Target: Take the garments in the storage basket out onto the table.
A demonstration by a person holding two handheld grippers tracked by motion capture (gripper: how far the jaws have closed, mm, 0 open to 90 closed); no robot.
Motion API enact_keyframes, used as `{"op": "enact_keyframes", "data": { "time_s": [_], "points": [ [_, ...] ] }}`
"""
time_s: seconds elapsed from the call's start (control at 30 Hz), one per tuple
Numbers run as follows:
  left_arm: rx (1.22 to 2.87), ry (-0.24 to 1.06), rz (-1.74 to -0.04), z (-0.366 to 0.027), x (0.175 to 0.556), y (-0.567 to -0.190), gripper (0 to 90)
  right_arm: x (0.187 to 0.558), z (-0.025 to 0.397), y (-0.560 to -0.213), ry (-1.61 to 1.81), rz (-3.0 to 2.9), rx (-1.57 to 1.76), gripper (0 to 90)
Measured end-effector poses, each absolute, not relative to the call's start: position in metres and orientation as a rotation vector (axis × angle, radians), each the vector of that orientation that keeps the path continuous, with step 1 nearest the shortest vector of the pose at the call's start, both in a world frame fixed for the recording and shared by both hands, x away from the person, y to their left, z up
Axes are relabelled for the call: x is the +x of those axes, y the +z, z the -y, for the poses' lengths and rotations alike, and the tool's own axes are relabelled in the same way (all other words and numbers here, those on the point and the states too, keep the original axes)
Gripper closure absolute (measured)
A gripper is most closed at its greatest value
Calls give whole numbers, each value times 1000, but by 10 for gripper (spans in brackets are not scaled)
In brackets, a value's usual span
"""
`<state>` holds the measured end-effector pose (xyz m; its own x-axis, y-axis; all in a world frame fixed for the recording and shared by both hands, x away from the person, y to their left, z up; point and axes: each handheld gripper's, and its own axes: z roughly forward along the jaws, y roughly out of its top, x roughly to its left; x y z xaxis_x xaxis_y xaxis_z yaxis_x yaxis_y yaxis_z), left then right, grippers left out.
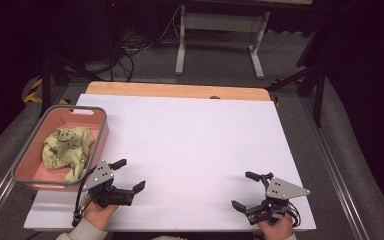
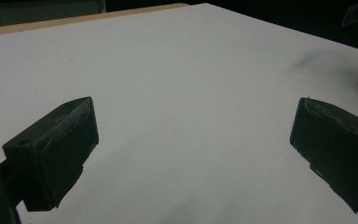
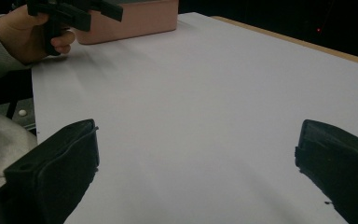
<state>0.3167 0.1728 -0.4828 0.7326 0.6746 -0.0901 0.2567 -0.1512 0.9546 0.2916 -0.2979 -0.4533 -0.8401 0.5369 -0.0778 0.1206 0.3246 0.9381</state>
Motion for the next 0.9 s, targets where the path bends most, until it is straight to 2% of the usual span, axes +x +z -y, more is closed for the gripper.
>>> {"op": "enact_keyframes", "data": {
  "time_s": [0.53, 0.7, 0.9],
  "points": [
    [1764, 409, -744, -171, 317, -477, 29, 291, 298, -454, 1522, -2217, 587, 3],
    [1856, 380, -712, -164, 317, -470, 35, 292, 298, -454, 1519, -2220, 585, 3],
    [1864, 350, -704, -164, 316, -462, 37, 291, 297, -454, 1517, -2222, 582, 3]
  ]
}}
